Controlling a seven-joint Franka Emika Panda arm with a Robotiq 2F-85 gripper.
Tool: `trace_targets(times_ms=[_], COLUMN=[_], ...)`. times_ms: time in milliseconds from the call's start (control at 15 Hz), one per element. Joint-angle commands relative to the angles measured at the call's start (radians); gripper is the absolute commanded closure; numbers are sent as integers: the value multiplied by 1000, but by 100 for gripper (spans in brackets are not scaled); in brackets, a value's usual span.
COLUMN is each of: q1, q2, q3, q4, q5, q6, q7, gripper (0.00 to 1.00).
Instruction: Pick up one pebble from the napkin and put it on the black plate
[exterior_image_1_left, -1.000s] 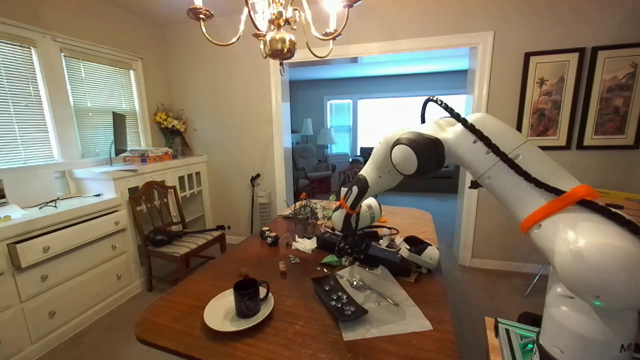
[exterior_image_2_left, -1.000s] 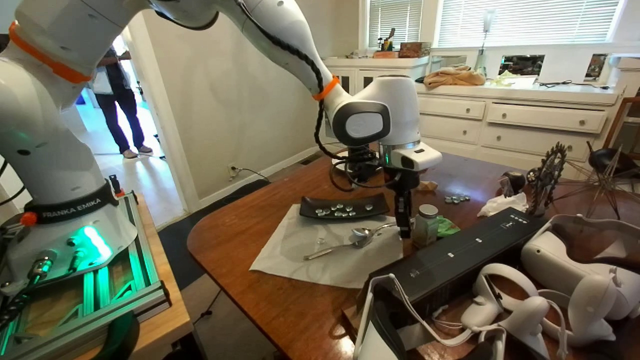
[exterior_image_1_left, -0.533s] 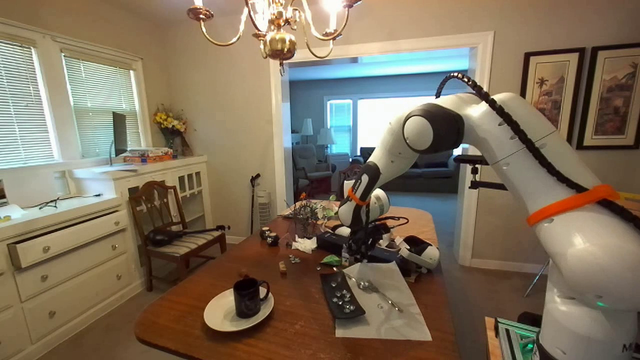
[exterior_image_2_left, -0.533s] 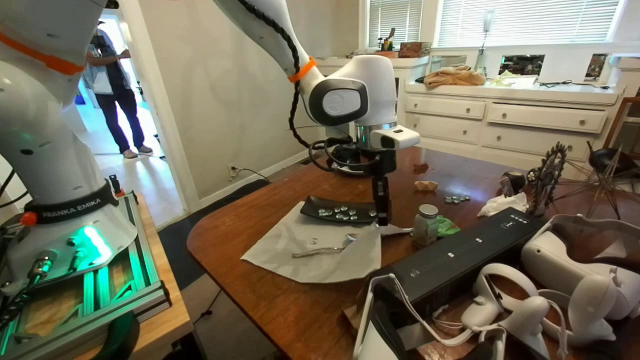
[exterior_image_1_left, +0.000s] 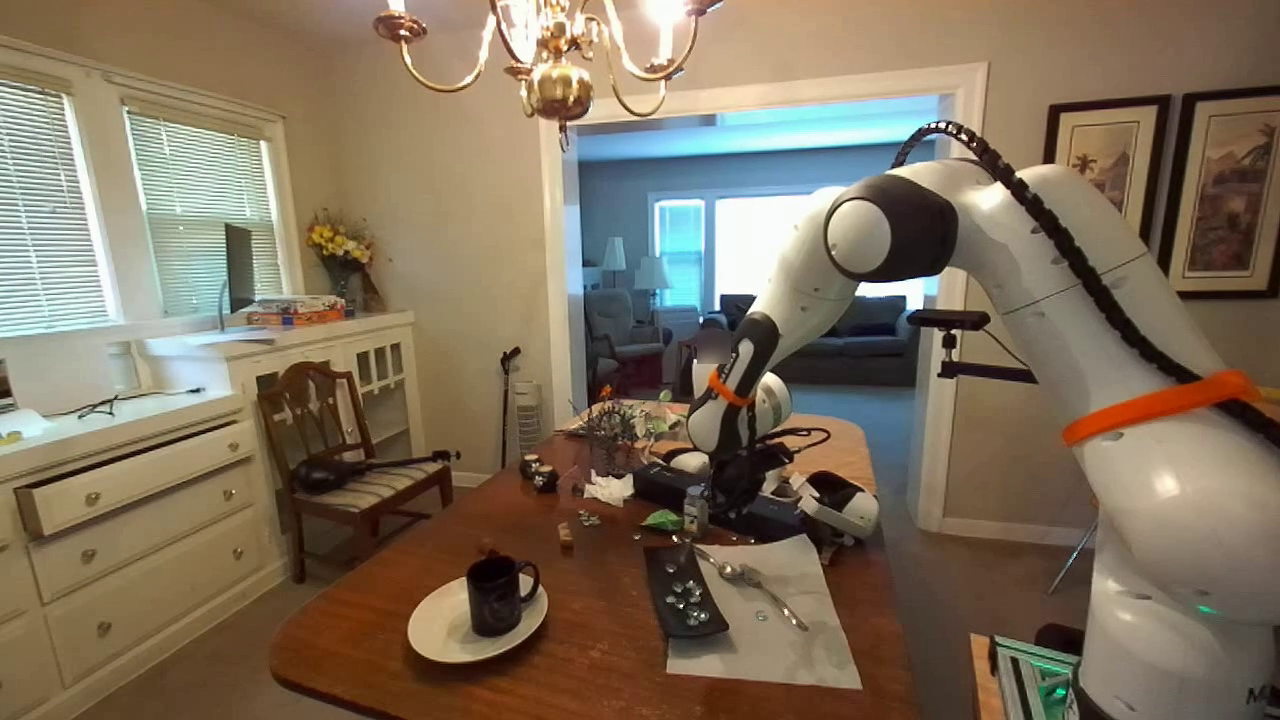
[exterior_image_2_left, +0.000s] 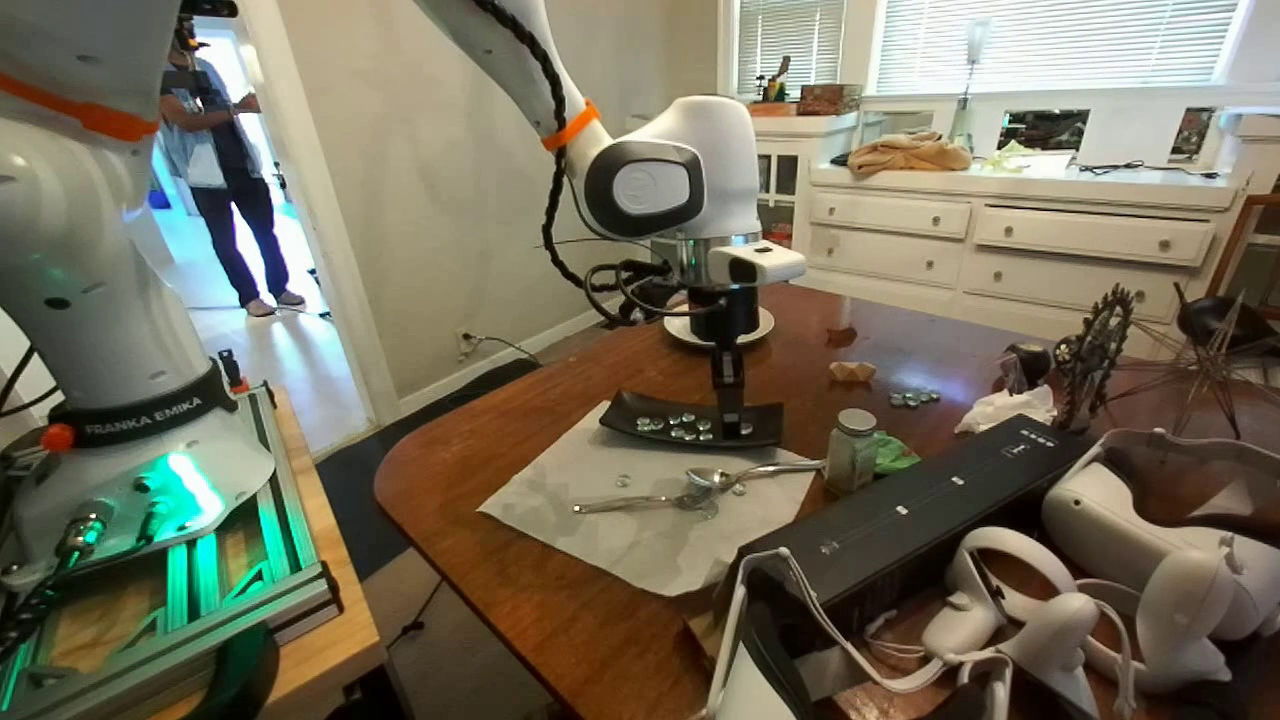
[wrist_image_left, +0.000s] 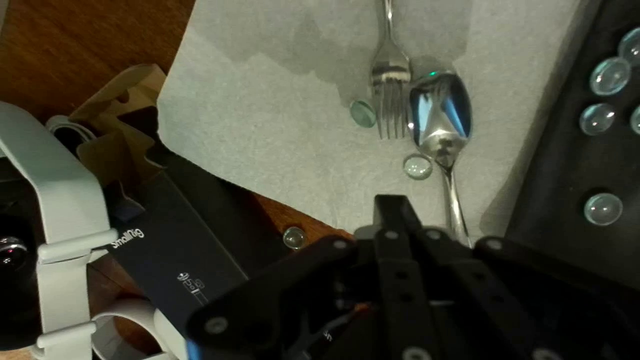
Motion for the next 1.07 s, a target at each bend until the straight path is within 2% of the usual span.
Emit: trace_targets(times_ms=[0, 200, 267, 400, 600, 800, 933, 1000], q1=[18, 18, 17, 7, 9, 8, 9, 16], q2=[-44, -28, -20, -3, 21, 53, 71, 80], q3=[-14, -15, -15, -10, -23, -45, -58, -69], q4=[-59, -66, -70, -76, -73, -61, -62, -63], q5=[-39, -52, -52, -38, -36, -33, -27, -29], q6=[9, 8, 14, 23, 30, 48, 63, 72], q7=[8, 17, 21, 24, 51, 85, 108, 123], gripper=[100, 100, 74, 67, 42, 23, 26, 31])
